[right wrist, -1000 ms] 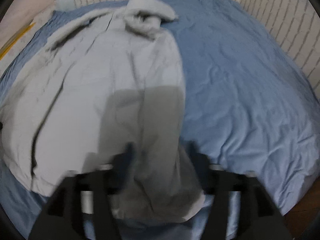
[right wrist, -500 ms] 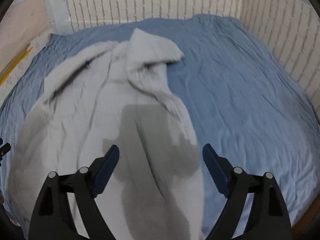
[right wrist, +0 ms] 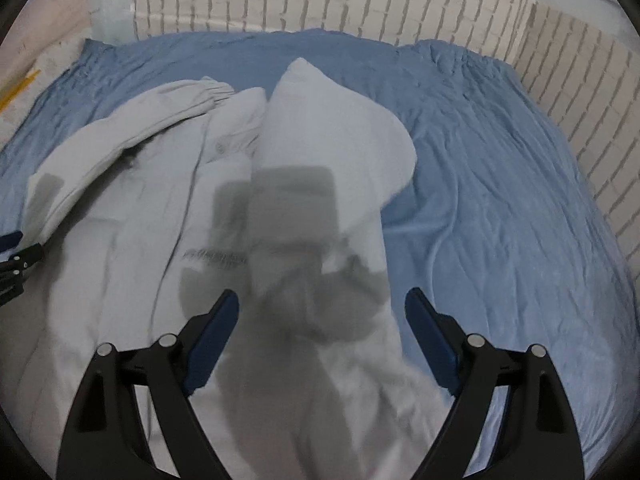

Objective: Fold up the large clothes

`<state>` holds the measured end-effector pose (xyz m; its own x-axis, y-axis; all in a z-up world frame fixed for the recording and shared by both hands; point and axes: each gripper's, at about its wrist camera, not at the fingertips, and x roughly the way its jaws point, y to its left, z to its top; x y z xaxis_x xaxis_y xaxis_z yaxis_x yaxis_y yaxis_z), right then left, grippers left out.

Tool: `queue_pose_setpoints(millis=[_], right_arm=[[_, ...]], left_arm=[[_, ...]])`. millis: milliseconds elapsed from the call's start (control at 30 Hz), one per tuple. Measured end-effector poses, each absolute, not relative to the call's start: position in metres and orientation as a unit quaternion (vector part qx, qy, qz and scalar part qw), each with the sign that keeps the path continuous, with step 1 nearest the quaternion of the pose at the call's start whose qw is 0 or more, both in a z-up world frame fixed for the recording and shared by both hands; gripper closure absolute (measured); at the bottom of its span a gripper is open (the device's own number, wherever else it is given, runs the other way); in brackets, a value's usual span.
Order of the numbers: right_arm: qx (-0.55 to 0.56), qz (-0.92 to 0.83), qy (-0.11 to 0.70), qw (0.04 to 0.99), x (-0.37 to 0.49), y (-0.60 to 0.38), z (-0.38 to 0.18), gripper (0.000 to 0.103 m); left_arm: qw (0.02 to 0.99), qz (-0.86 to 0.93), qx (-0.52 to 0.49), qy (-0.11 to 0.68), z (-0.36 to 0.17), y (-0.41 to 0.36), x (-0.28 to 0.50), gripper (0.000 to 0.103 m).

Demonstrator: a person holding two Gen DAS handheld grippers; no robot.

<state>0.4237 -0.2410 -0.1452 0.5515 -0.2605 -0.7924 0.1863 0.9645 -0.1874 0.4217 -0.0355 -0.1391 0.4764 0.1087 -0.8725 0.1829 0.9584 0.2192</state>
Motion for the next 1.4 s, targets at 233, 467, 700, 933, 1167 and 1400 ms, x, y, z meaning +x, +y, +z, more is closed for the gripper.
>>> queue_pose_setpoints(millis=[233, 467, 700, 933, 1167, 1400], right_arm=[[-0.033, -0.096, 0.495, 0.863, 0.485, -0.265, -0.166, 0.066], [0.021, -0.215, 0.449, 0.867, 0.463, -0.349, -0.128, 0.091], [0.080, -0.285, 0.519, 0.802, 0.416, -0.447, -0.146, 0.055], [0.026, -0.254, 0.497, 0.829, 0.372, -0.394, -0.139, 0.020], [-0.015, -0.159, 0.494, 0.855, 0.377, -0.325, -0.158, 0.020], [-0.064, -0.130, 0.500, 0.854, 0.381, -0.286, -0.179, 0.020]], left_arm=[[0.850, 0.011, 0.138, 0.508, -0.155, 0.027, 0.422, 0.078], [0.846, -0.001, 0.137, 0.515, -0.164, 0.036, 0.416, 0.075], [0.851, -0.008, 0.110, 0.513, -0.148, 0.015, 0.420, 0.032], [0.866, -0.005, 0.159, 0.475, -0.139, -0.044, 0.439, 0.013], [0.871, -0.004, 0.212, 0.443, -0.146, -0.114, 0.508, 0.037], [0.878, -0.054, 0.161, 0.448, -0.146, -0.117, 0.502, 0.088]])
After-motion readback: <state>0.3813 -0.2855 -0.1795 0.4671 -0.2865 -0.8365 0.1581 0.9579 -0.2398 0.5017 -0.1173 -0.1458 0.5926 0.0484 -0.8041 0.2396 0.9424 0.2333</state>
